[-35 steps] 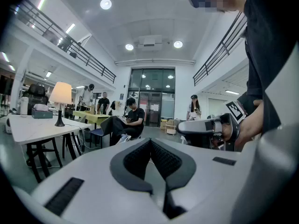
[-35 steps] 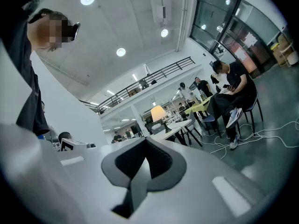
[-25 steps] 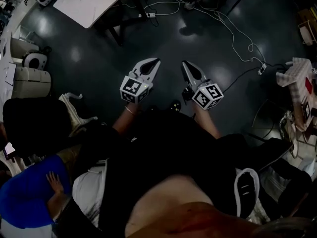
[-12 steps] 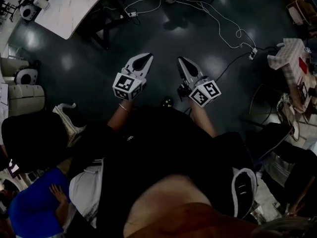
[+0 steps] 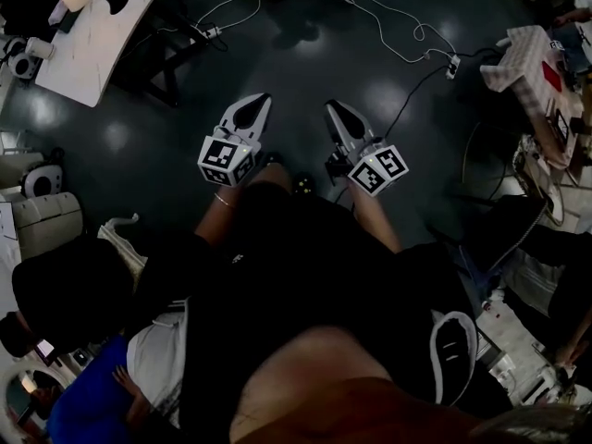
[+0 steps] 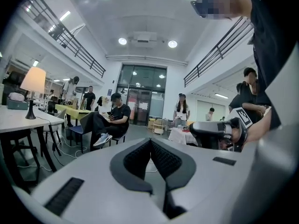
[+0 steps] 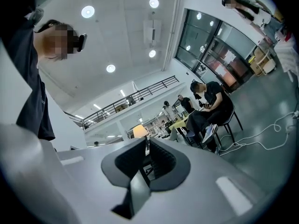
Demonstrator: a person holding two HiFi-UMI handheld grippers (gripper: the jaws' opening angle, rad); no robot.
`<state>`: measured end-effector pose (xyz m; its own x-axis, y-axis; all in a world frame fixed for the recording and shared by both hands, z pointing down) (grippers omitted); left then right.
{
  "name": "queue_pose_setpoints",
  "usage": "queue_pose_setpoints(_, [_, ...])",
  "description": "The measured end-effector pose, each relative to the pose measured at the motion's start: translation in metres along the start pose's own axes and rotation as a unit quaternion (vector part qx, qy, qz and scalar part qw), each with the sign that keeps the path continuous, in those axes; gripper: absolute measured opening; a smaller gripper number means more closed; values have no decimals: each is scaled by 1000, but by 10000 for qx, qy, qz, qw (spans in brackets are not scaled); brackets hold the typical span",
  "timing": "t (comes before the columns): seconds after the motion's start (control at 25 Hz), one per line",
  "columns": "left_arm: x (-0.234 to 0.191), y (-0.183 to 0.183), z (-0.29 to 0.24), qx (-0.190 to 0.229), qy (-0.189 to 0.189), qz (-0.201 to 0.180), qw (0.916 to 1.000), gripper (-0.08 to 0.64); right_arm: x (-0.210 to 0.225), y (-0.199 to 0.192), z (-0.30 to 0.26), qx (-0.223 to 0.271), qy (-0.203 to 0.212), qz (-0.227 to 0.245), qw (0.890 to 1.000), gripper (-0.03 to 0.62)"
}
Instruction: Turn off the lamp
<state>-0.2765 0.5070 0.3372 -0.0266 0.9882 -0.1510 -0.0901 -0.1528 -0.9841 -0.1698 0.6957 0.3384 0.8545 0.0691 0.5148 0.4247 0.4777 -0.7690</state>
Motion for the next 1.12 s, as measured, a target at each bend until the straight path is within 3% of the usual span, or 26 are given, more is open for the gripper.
queue_pose_setpoints(0.36, [-26,-7,-46,-43,-83,35,10000,8,31,15,-27,84,25,162,9998,2])
queue_pose_setpoints(0.8, [-74,-1,-137,-2,-582,-83,9983,9,88,26,-93,186,-101,201,9996,0])
queue_pose_setpoints(1.12, [-133,4,-152,-94,-218,-76,9997,9,110,7,-164,-152,175,25,9997,2])
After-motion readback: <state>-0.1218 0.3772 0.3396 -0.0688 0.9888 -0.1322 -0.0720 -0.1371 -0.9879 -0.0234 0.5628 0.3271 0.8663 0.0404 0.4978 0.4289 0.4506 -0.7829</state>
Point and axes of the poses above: the fingertips, and each gripper's own axes: z backward along the fingers, x to its right, y out of its top, the point moved 7 cm from there along z, backward along the fingers, and after that the axes turned 15 degrees about x, right-handed, at the moved point
